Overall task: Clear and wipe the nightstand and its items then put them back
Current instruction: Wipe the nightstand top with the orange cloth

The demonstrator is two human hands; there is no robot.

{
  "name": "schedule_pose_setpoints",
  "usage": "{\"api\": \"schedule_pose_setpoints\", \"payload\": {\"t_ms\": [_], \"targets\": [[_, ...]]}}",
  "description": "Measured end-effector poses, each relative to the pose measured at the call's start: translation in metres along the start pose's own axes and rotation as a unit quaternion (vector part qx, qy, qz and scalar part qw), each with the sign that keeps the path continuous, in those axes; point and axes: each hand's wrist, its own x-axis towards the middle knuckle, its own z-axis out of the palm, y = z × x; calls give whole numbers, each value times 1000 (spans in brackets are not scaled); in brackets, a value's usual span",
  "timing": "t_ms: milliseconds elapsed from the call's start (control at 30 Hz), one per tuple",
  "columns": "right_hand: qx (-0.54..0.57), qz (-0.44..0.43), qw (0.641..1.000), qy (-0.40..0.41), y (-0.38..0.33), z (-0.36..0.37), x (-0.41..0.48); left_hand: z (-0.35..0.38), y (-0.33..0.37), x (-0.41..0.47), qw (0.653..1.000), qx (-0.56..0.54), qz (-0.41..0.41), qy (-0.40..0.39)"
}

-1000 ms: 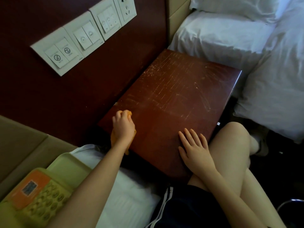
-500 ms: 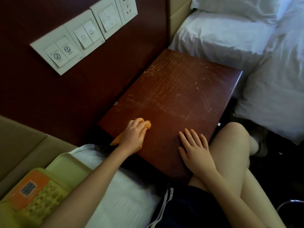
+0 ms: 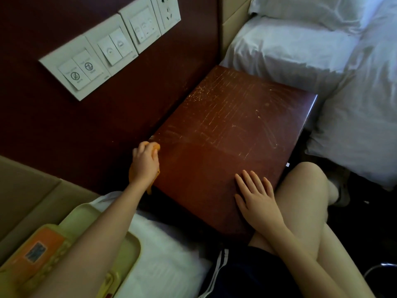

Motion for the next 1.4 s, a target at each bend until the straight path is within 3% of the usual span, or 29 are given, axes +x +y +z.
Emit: {"api": "schedule_pose_setpoints", "payload": {"t_ms": [100,167,367,467,767,1000,1133,1400], "targets": [[3,2,1000,-3,0,0,2,4,-5,-20,994,-5,102,-45],[6,4,1000,-6,-1,0,3,2,-16,-23,991,-1,125,-52],[-12,-11,1000,18,-1,0,3,-4,-28,13,999,-1,-26,29],[-11,-5,1000,11,-2,-1,4,-2,-21,20,999,6,-41,33],[10,5,1000,-8,-4,-1,9,-1,-28,-23,986,-25,157,-58],[17,18,999,-45,-1,-1,9,-4,-28,23,998,-35,-40,22],[29,28,998,-56,0,-1,9,-1,-16,40,996,-30,-78,13],[45,44,997,-55,1,2,12,-3,-35,8,995,1,83,-51]]}}
